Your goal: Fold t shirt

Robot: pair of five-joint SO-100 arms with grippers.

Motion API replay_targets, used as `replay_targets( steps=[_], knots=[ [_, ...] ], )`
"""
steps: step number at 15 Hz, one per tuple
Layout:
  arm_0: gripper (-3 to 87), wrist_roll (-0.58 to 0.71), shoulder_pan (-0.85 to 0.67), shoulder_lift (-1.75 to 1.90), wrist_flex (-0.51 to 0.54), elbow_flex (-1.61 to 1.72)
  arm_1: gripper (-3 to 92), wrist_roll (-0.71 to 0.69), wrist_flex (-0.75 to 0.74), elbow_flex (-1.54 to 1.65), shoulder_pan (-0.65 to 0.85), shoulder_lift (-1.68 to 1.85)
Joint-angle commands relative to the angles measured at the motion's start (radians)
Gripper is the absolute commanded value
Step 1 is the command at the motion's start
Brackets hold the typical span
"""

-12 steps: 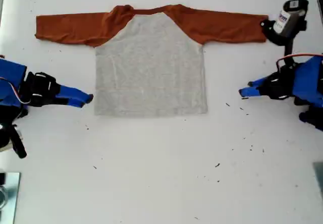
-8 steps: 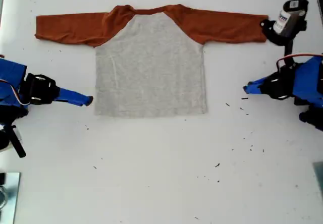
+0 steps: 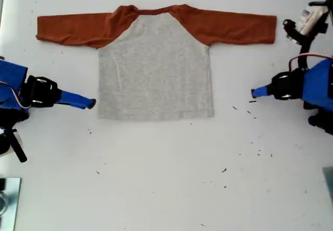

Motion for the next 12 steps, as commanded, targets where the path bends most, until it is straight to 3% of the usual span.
replay_targets(
  steps=[1,4,5,7,9,10,12],
  knots=[
    [15.0,0.002,-0.011,0.008,-0.005,0.011,3.5,0.092,0.006,0.034,-0.04,0.012],
    [18.7,0.002,-0.014,0.008,-0.005,0.011,3.4,0.002,-0.054,-0.178,-0.009,-0.046],
    [18.1,0.002,-0.018,0.008,-0.005,0.011,3.4,-0.067,-0.049,-0.347,0.052,-0.241],
    [19.4,-0.005,-0.043,0.008,-0.005,0.011,3.5,-0.302,0.091,-0.807,0.241,-0.703],
    [19.5,0.0,-0.034,0.008,-0.005,0.011,3.6,-0.558,0.25,-1.184,0.512,-0.953],
    [15.3,0.0,-0.021,0.008,-0.005,0.011,4.5,-0.675,0.272,-1.298,0.63,-1.026],
    [7.5,0.054,0.015,0.009,-0.011,0.011,18.6,-0.833,0.275,-1.42,0.824,-1.161]
  ],
)
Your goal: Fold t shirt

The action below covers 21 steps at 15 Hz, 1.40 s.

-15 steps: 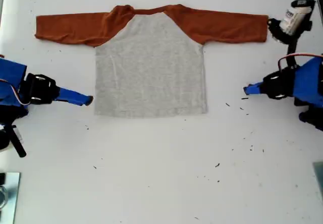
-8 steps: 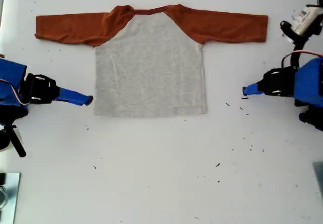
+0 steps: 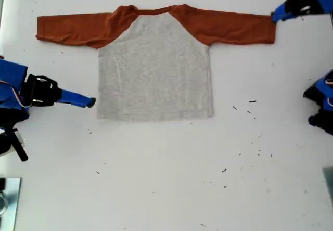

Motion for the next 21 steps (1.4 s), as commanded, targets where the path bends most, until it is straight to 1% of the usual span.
replay_targets(
  steps=[1,2,3,5,7,9,10,11,12,13,17,18,20,21],
  knots=[
    [-0.3,0.041,0.003,0.008,-0.031,0.011,27.2,-0.167,-0.006,-0.169,0.173,-0.129],
    [-0.3,0.041,0.003,0.008,-0.038,0.011,29.2,-0.225,-0.052,-0.163,0.227,-0.164],
    [-0.3,0.057,0.008,0.008,-0.035,0.011,31.0,-0.276,-0.138,-0.089,0.281,-0.176],
    [0.4,0.057,0.0,0.008,-0.025,0.011,30.2,-0.35,-0.382,0.153,0.354,-0.206],
    [1.3,0.057,-0.028,0.008,-0.012,0.011,29.2,-0.388,-0.609,0.356,0.374,-0.27],
    [-0.3,0.06,-0.063,0.008,-0.009,0.011,27.0,-0.397,-0.813,0.5,0.379,-0.333],
    [-0.3,0.06,-0.066,0.008,-0.009,0.011,26.5,-0.39,-0.871,0.526,0.364,-0.382],
    [-0.3,0.06,-0.064,0.008,-0.011,0.011,18.4,-0.379,-0.908,0.534,0.347,-0.426],
    [-0.3,0.06,-0.072,0.008,-0.011,0.011,3.6,-0.365,-0.931,0.537,0.331,-0.448],
    [-0.3,0.06,-0.078,0.008,-0.011,0.011,3.4,-0.365,-0.934,0.534,0.321,-0.448],
    [-0.3,0.06,-0.043,0.008,-0.011,0.011,3.3,-0.38,-0.672,0.356,0.331,-0.202],
    [-0.3,0.06,-0.043,0.008,-0.009,0.011,3.3,-0.368,-0.63,0.327,0.33,-0.152],
    [-0.3,0.06,-0.043,0.008,-0.009,0.011,3.3,-0.314,-0.568,0.267,0.275,-0.069],
    [-0.3,0.06,-0.037,0.008,-0.009,0.011,3.3,-0.267,-0.531,0.192,0.198,-0.043]
  ],
)
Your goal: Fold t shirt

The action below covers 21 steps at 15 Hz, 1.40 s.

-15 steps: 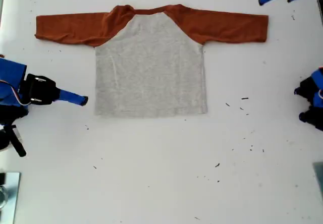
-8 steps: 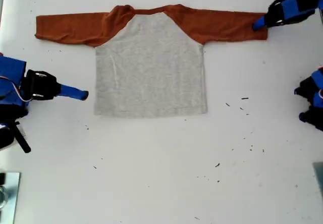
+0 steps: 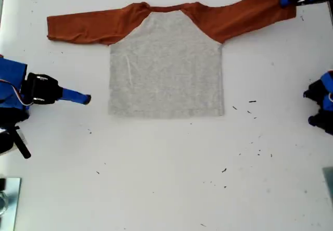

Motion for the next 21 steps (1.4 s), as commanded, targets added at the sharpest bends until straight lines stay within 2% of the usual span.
replay_targets(
  steps=[1,3,4,5,6,10,13,14,15,16,17,18,19,21],
  knots=[
    [-0.3,0.006,0.018,0.008,0.0,0.011,3.3,0.121,0.046,-0.225,-0.212,0.06],
    [-0.3,0.006,0.018,0.008,0.0,0.011,3.7,0.29,0.011,-0.456,-0.56,-0.104],
    [-0.3,0.006,0.015,0.008,0.0,0.011,20.8,0.365,-0.014,-0.649,-0.752,-0.261],
    [-0.3,0.006,0.012,0.008,0.0,0.011,21.5,0.396,0.017,-0.905,-0.888,-0.419],
    [-0.3,0.006,0.015,0.008,0.0,0.011,19.6,0.402,0.106,-1.098,-0.93,-0.508],
    [-0.3,0.006,0.015,0.008,0.0,0.011,15.2,0.42,0.179,-0.89,-0.838,-0.278],
    [-0.3,0.006,0.029,0.008,0.0,0.011,13.5,0.43,0.219,-0.29,-0.657,0.031],
    [4.1,0.006,0.025,0.008,0.0,0.011,13.6,0.457,0.186,-0.048,-0.621,0.135],
    [-0.2,0.003,0.018,0.008,0.0,0.011,10.1,0.479,0.133,0.179,-0.617,0.236],
    [-0.2,-0.012,0.037,0.008,0.002,0.011,4.9,0.515,0.092,0.383,-0.617,0.356],
    [-0.2,-0.02,0.035,0.008,0.003,0.011,3.7,0.548,0.083,0.561,-0.63,0.505],
    [-0.2,-0.049,0.031,0.008,0.003,0.011,3.5,0.586,0.106,0.715,-0.637,0.686],
    [-0.3,-0.137,0.009,0.008,0.006,0.011,3.4,0.64,0.11,0.828,-0.687,0.841],
    [-0.3,-0.336,0.018,0.003,-0.014,0.008,3.3,0.718,0.087,0.943,-0.767,0.893]
  ],
)
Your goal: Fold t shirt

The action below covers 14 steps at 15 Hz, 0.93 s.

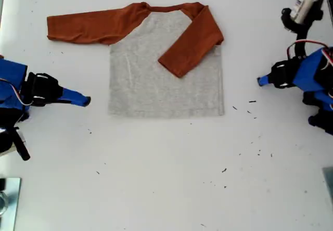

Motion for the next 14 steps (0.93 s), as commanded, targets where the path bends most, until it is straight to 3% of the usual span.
replay_targets(
  steps=[1,3,4,6,8,10,12,13,14],
  knots=[
    [-0.4,-0.195,-0.005,-0.011,-0.029,-0.006,3.3,0.043,-0.028,0.06,-0.061,0.052],
    [-0.3,-0.305,-0.015,-0.23,0.008,-0.238,3.3,0.017,-0.031,0.072,-0.055,0.083],
    [-0.3,-0.405,-0.057,-0.448,0.087,-0.454,3.3,0.014,-0.026,0.078,-0.055,0.1],
    [-0.3,-0.393,-0.179,-0.862,0.356,-0.908,3.3,0.009,0.005,0.095,-0.055,0.167],
    [-0.2,-0.322,-0.313,-1.18,0.532,-1.246,3.3,0.009,0.066,0.118,-0.055,0.279],
    [-0.2,-0.245,-0.448,-1.227,0.509,-1.255,3.3,0.017,0.095,0.127,-0.057,0.33],
    [-0.3,-0.08,-0.707,-1.244,0.492,-1.187,3.3,0.017,0.095,0.127,-0.055,0.33],
    [4.0,0.037,-0.857,-1.261,0.476,-1.178,3.3,0.015,0.095,0.127,-0.054,0.33],
    [18.0,0.135,-0.98,-1.287,0.456,-1.186,3.3,0.015,0.095,0.127,-0.054,0.33]
  ],
)
